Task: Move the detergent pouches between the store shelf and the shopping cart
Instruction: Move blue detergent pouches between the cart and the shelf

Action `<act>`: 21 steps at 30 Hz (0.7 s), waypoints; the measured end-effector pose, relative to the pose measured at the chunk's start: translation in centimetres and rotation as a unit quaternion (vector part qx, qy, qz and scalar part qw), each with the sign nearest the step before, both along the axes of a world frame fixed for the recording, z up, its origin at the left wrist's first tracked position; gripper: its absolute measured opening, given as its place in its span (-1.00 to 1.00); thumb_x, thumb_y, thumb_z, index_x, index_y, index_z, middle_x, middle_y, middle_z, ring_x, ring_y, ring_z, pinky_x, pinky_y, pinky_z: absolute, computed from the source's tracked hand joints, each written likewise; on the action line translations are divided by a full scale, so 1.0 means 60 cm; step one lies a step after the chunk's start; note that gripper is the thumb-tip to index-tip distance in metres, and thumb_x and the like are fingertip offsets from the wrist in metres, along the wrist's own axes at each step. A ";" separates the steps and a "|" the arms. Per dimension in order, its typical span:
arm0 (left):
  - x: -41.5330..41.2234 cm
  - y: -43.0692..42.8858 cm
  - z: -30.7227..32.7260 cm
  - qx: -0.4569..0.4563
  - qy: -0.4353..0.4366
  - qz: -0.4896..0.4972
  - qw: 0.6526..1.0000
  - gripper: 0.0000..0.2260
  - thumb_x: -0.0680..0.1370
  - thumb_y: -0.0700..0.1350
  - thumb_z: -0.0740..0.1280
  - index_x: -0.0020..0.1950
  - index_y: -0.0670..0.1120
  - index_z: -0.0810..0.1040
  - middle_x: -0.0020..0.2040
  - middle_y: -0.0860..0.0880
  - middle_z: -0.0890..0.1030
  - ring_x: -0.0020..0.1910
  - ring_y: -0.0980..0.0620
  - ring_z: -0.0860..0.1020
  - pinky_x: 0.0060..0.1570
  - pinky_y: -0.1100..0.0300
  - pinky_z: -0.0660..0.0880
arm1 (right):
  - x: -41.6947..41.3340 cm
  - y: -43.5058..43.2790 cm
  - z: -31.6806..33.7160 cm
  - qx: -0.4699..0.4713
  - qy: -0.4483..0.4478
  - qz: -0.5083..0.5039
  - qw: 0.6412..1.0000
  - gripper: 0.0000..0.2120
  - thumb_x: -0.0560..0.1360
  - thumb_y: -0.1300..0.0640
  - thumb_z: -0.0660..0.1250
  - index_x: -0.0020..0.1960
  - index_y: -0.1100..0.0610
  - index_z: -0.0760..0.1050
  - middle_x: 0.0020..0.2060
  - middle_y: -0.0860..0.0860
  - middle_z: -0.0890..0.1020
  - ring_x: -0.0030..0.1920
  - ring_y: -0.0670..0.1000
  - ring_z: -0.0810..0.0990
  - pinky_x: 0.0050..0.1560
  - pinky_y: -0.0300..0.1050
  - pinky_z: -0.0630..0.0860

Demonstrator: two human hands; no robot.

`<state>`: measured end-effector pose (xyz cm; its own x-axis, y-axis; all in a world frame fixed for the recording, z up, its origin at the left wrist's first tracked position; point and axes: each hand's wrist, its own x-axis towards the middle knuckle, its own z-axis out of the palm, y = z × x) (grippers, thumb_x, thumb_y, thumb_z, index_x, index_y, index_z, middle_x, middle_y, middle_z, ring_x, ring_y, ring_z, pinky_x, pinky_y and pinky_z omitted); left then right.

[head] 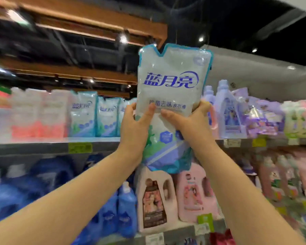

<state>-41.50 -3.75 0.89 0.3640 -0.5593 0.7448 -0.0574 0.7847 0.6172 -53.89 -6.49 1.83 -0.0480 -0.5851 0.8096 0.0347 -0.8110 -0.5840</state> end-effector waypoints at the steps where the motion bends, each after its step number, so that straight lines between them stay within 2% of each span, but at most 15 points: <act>1: 0.034 -0.003 0.007 0.002 -0.002 0.025 1.000 -0.74 0.49 0.04 0.37 0.07 -0.05 0.44 -0.05 -0.07 0.63 -0.15 0.01 0.64 -0.13 0.12 0.60 | 0.038 -0.007 0.010 -0.007 0.007 0.010 1.000 -0.35 0.27 0.12 0.58 0.10 0.12 0.17 -0.08 -0.16 0.48 -0.06 -0.19 0.55 -0.04 -0.41 0.50; 4: 0.125 -0.019 0.026 0.005 0.007 0.058 0.998 -0.74 0.44 0.07 0.42 -0.03 -0.01 0.42 -0.01 -0.13 0.62 -0.07 -0.09 0.62 0.02 -0.08 0.57 | 0.133 -0.042 0.035 -0.005 0.011 0.041 0.999 -0.30 0.22 0.07 0.61 0.08 0.10 0.15 -0.10 -0.15 0.50 -0.09 -0.15 0.56 -0.14 -0.42 0.50; 6: 0.181 -0.036 0.038 0.010 0.015 0.073 0.997 -0.57 0.29 0.18 0.46 -0.02 -0.01 0.43 -0.01 -0.14 0.63 -0.04 -0.13 0.63 0.04 -0.14 0.55 | 0.192 -0.070 0.048 0.006 0.025 0.074 0.997 -0.35 0.27 0.11 0.58 0.06 0.07 0.13 -0.09 -0.13 0.48 -0.17 -0.25 0.48 -0.35 -0.54 0.42; 8: 0.226 -0.057 0.053 0.019 0.008 0.091 0.996 -0.47 0.19 0.25 0.44 0.01 -0.01 0.42 0.00 -0.14 0.64 -0.03 -0.14 0.64 0.05 -0.15 0.55 | 0.236 -0.097 0.065 0.006 0.034 0.096 0.995 -0.42 0.29 0.12 0.57 -0.01 0.03 0.16 0.02 0.03 0.50 -0.27 -0.21 0.49 -0.47 -0.48 0.40; 10: 0.264 -0.084 0.075 0.022 -0.012 0.110 0.994 -0.53 0.27 0.21 0.45 0.00 -0.01 0.39 0.01 -0.14 0.62 -0.03 -0.13 0.63 0.06 -0.15 0.54 | 0.275 -0.124 0.081 0.001 0.028 0.107 0.994 -0.45 0.28 0.12 0.57 -0.10 -0.02 0.16 0.02 0.14 0.52 -0.47 -0.14 0.48 -0.57 -0.33 0.40; 11: 0.281 -0.100 0.087 0.023 -0.021 0.118 0.993 -0.56 0.34 0.17 0.44 0.03 -0.03 0.37 0.02 -0.14 0.61 -0.03 -0.12 0.62 0.05 -0.12 0.55 | 0.290 -0.136 0.089 -0.001 0.017 0.112 0.994 -0.44 0.28 0.11 0.57 -0.10 -0.02 0.16 -0.04 0.12 0.53 -0.53 -0.13 0.47 -0.59 -0.30 0.39; 13: 0.311 -0.136 0.114 0.020 -0.042 0.142 0.989 -0.60 0.45 0.09 0.40 0.12 -0.08 0.34 0.01 -0.11 0.58 -0.08 -0.04 0.62 -0.02 0.02 0.59 | 0.316 -0.171 0.108 -0.012 -0.002 0.119 0.993 -0.41 0.28 0.11 0.57 -0.01 0.05 0.15 -0.15 0.02 0.55 -0.50 -0.11 0.49 -0.59 -0.28 0.41; 15: 0.334 -0.171 0.139 0.025 -0.061 0.183 0.981 -0.57 0.47 0.07 0.38 0.18 -0.15 0.33 -0.02 -0.06 0.57 -0.14 0.04 0.59 -0.13 0.18 0.58 | 0.338 -0.209 0.127 -0.030 -0.005 0.119 0.992 -0.34 0.28 0.10 0.57 0.07 0.11 0.13 -0.18 -0.07 0.55 -0.39 -0.12 0.53 -0.49 -0.26 0.49; 17: 0.358 -0.208 0.162 0.062 -0.074 0.211 0.973 -0.48 0.45 0.09 0.40 0.24 -0.21 0.38 0.04 -0.10 0.59 -0.07 -0.02 0.60 -0.04 0.09 0.58 | 0.356 -0.254 0.143 -0.047 0.010 0.101 0.994 -0.31 0.26 0.04 0.59 0.07 0.11 0.12 -0.13 -0.09 0.52 -0.22 -0.10 0.57 -0.26 -0.23 0.55; 19: 0.381 -0.238 0.176 0.130 -0.109 0.208 0.963 -0.52 0.46 0.08 0.39 0.25 -0.19 0.45 0.09 -0.14 0.61 0.00 -0.09 0.61 -0.01 0.03 0.57 | 0.372 -0.302 0.152 -0.052 0.050 0.082 0.994 -0.28 0.24 -0.01 0.59 0.07 0.12 0.12 -0.09 -0.10 0.49 -0.09 -0.06 0.56 -0.07 -0.18 0.55; 20: 0.394 -0.252 0.178 0.161 -0.130 0.186 0.960 -0.57 0.48 0.04 0.37 0.25 -0.17 0.48 0.11 -0.14 0.61 0.03 -0.10 0.61 0.02 0.02 0.56 | 0.379 -0.325 0.152 -0.053 0.072 0.080 0.993 -0.28 0.24 -0.01 0.59 0.07 0.13 0.11 -0.08 -0.09 0.50 -0.09 -0.07 0.56 -0.08 -0.22 0.54; 21: 0.408 -0.267 0.176 0.187 -0.147 0.164 0.957 -0.62 0.50 0.00 0.36 0.25 -0.15 0.49 0.11 -0.13 0.61 0.06 -0.10 0.60 0.05 0.01 0.54 | 0.388 -0.347 0.149 -0.054 0.095 0.084 0.990 -0.29 0.25 -0.01 0.59 0.07 0.13 0.11 -0.08 -0.08 0.51 -0.14 -0.10 0.55 -0.19 -0.31 0.52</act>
